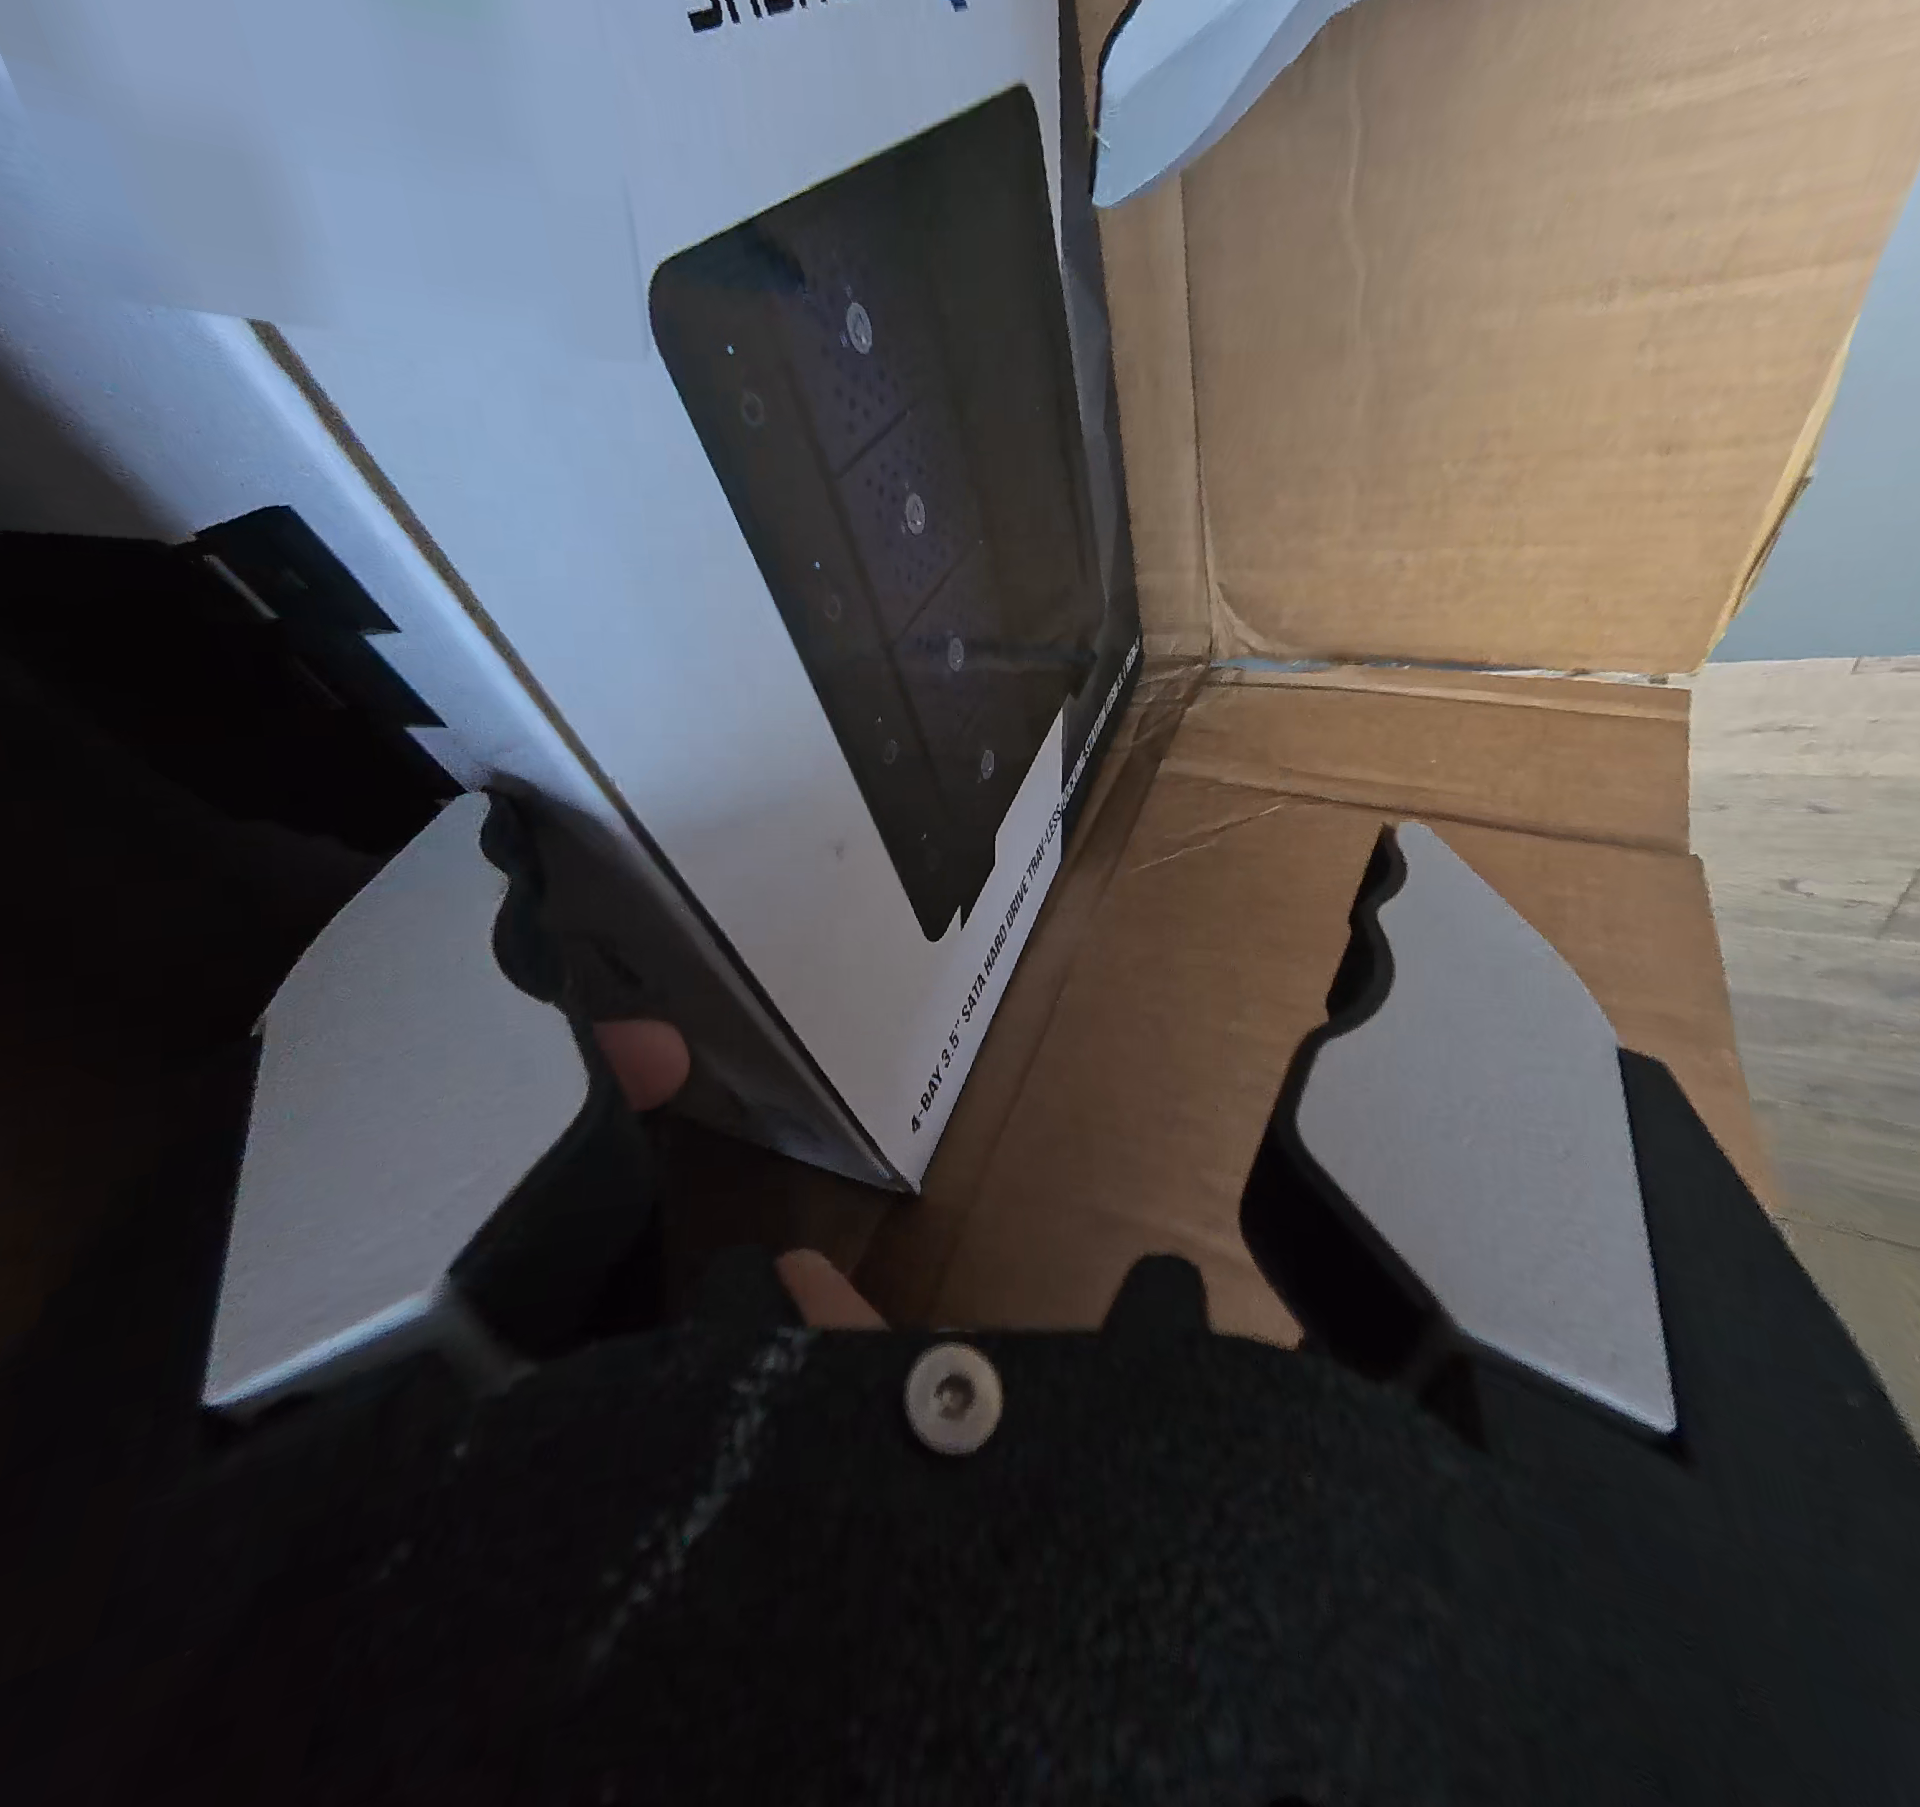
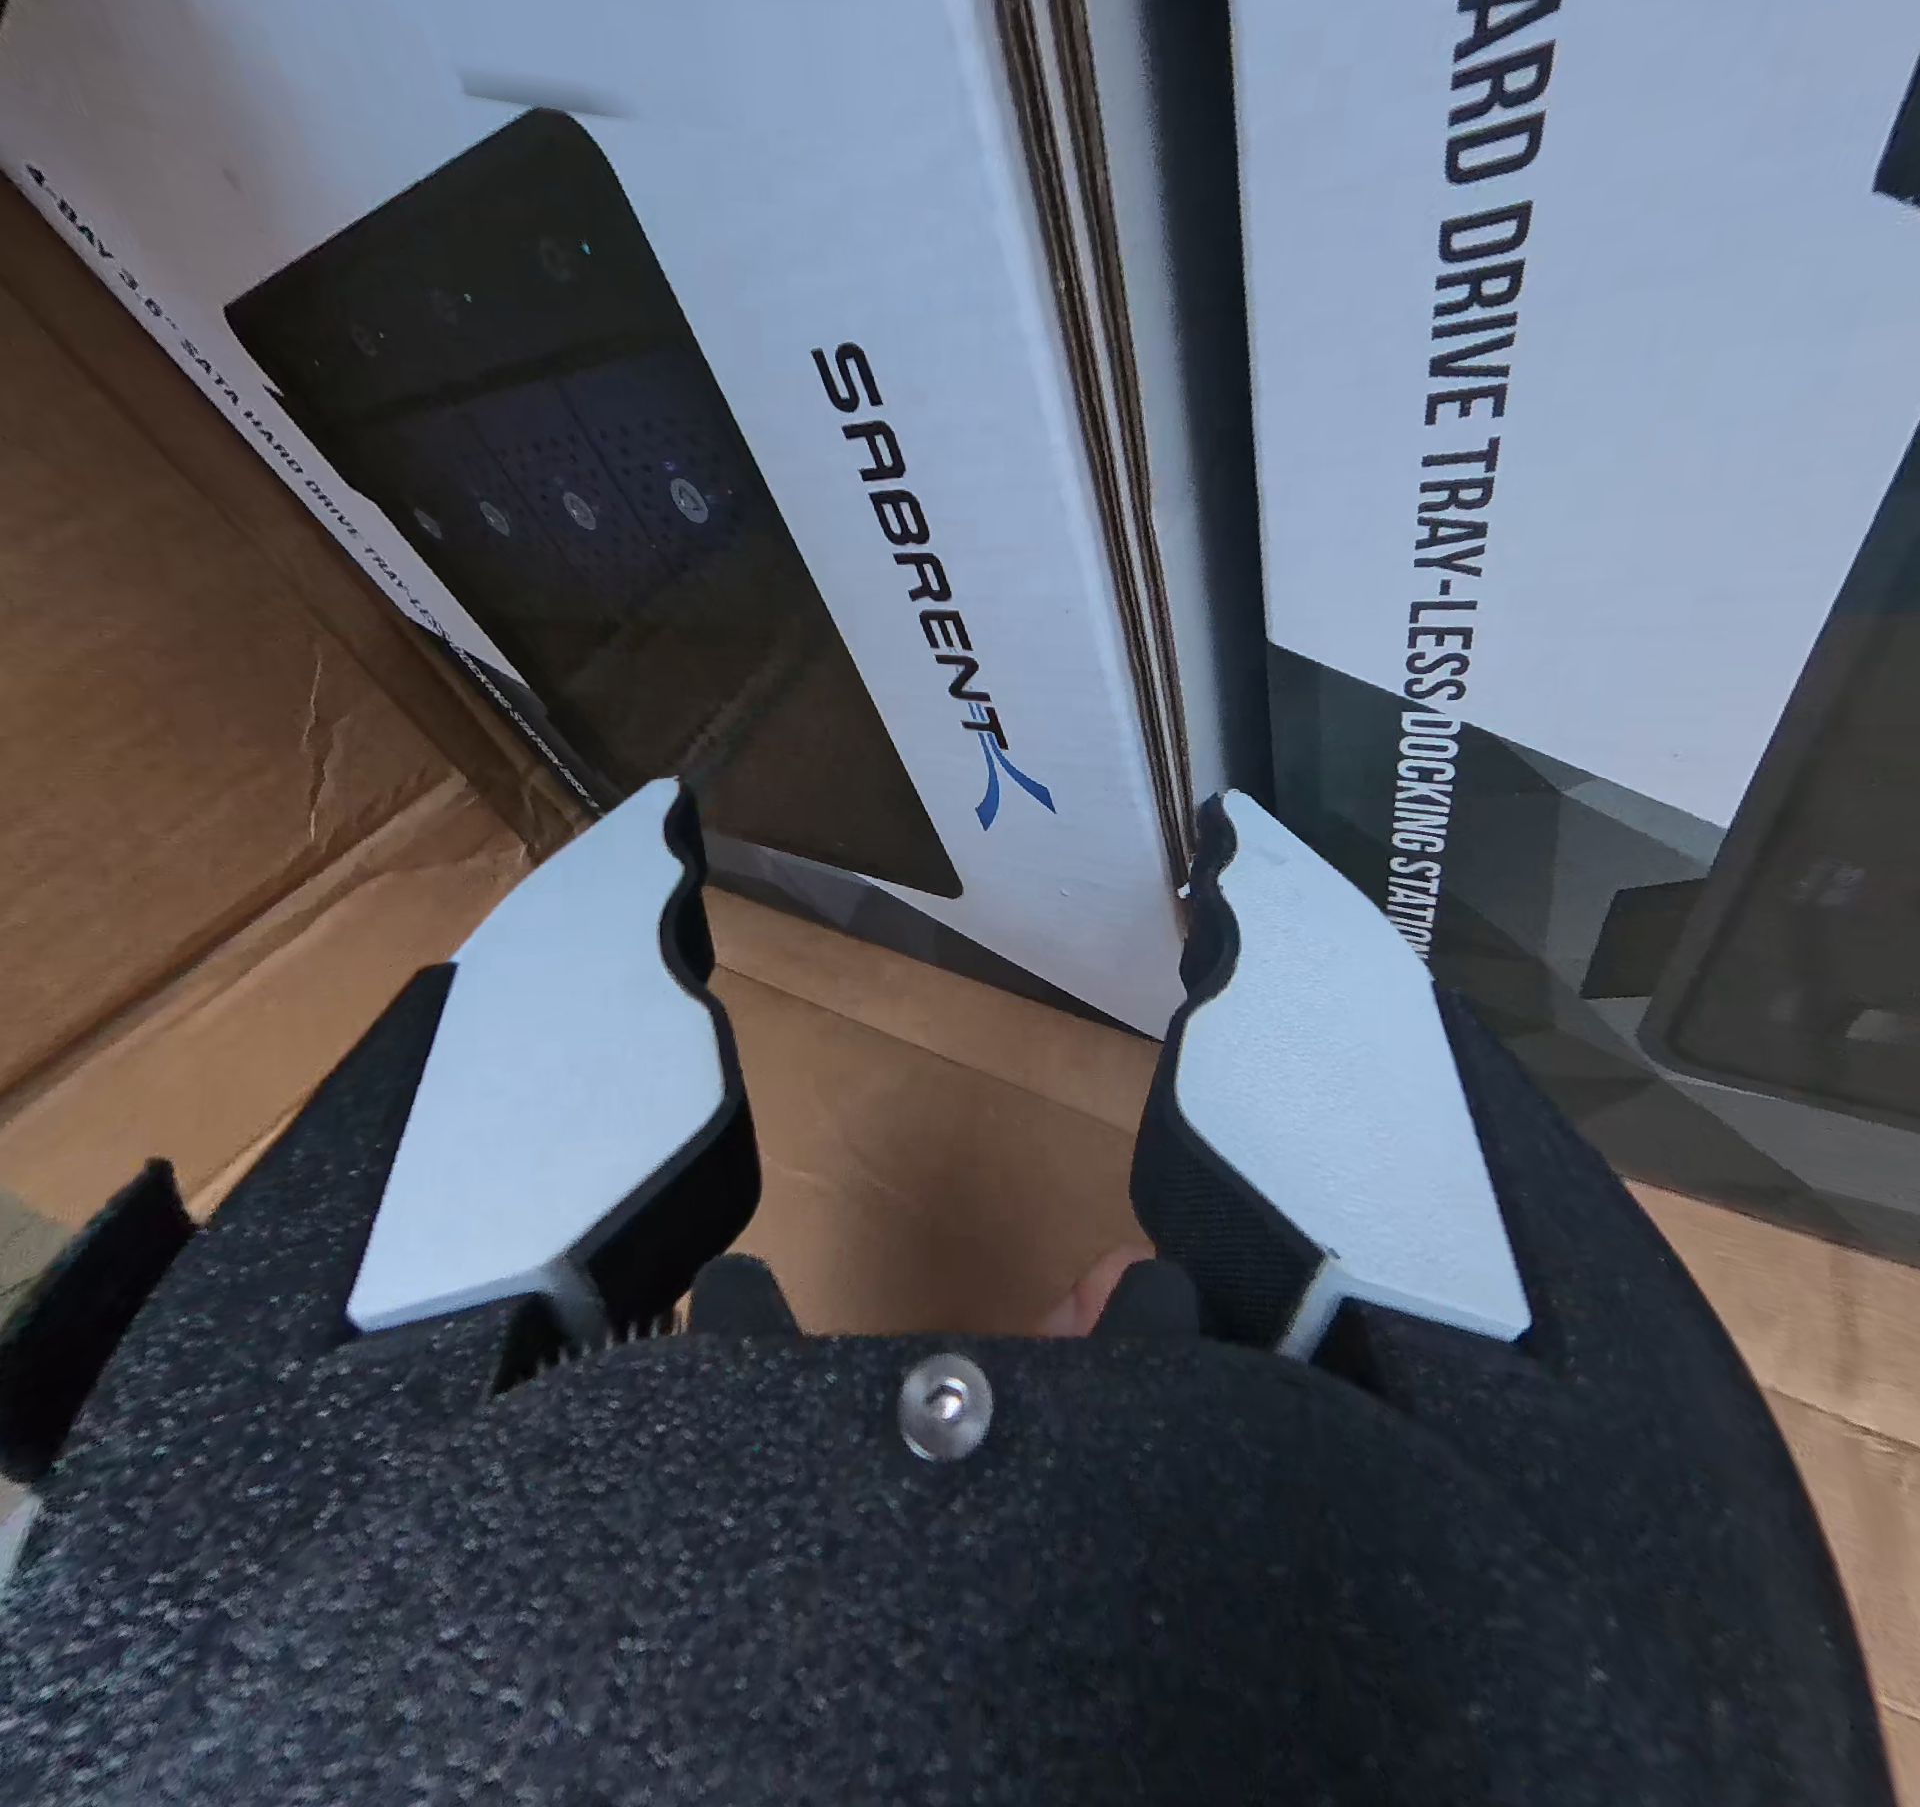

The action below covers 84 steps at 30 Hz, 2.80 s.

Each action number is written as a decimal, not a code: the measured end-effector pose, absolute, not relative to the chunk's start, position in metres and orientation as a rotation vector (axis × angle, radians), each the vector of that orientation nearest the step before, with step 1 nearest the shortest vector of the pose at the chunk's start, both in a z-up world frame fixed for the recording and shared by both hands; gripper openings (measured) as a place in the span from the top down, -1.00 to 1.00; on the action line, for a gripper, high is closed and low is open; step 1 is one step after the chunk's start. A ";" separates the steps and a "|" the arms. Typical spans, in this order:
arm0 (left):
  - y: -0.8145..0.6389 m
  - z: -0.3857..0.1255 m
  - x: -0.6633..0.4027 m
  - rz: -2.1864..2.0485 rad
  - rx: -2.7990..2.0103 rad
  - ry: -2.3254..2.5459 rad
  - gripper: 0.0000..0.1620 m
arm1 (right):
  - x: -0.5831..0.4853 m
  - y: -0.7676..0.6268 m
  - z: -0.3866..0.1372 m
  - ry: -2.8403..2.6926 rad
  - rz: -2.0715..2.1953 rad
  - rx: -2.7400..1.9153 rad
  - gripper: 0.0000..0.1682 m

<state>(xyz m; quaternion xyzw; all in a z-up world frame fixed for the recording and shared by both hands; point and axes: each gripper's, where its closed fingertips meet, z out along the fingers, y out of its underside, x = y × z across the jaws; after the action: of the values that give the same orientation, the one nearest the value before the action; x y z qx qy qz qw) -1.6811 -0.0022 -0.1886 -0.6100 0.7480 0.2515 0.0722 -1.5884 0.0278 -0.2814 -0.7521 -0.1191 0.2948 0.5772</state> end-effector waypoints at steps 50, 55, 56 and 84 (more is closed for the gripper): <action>0.085 -0.180 -1.521 1.242 -1.444 1.975 -0.48 | -1.330 0.022 -0.189 0.098 0.194 -1.581 -0.02; 0.082 -0.176 -1.526 1.253 -1.467 2.056 -0.43 | -1.328 0.037 -0.171 0.096 0.251 -1.621 0.05; 0.083 -0.175 -1.527 1.249 -1.457 2.072 -0.42 | -1.327 0.037 -0.170 0.101 0.260 -1.622 0.08; -0.029 -0.190 -1.475 0.877 -1.431 1.541 -0.34 | -1.210 -0.121 -0.090 -0.291 0.017 -1.548 0.20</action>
<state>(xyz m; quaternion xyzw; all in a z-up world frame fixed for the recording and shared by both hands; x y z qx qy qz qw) -1.4750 -0.0286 -0.1898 -0.5704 0.6144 0.3495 0.4183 -1.2097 -0.1206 -0.0896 -0.6964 -0.1307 0.0075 0.7056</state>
